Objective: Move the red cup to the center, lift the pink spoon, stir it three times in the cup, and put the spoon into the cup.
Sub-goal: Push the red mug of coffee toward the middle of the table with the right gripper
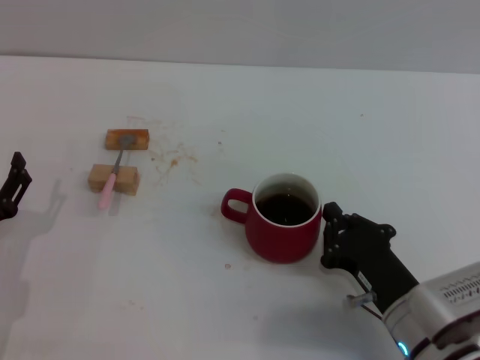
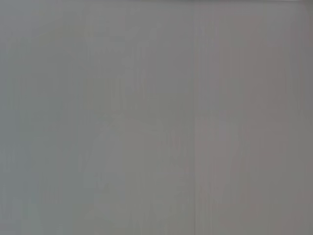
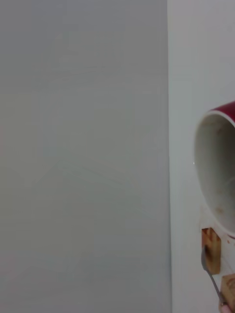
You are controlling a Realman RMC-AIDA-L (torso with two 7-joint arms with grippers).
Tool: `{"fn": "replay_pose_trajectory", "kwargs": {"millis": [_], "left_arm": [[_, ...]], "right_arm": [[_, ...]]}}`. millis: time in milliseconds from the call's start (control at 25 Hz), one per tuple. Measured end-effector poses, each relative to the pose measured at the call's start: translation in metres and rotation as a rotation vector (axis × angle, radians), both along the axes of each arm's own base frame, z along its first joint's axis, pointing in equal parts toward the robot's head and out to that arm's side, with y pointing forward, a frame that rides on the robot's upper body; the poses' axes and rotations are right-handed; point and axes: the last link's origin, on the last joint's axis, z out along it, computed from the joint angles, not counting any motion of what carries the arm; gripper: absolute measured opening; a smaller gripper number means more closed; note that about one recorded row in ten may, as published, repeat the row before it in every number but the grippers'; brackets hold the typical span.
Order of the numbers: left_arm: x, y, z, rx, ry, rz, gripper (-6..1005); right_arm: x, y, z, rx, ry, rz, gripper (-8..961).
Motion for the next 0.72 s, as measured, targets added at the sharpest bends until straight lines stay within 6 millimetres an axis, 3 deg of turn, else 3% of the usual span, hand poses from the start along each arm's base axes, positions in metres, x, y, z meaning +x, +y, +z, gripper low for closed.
{"fn": "replay_pose_trajectory", "kwargs": {"millis": [320, 720], "left_arm": [[0.0, 0.002, 0.001, 0.006, -0.001, -0.001, 818], [0.001, 0.002, 0.001, 0.006, 0.0, -0.003, 816]], "right_arm": [[-0.008, 0.022, -0.008, -0.055, -0.024, -0.008, 0], [-0.021, 0.033, -0.01, -0.07, -0.033, 0.052, 0]]}}
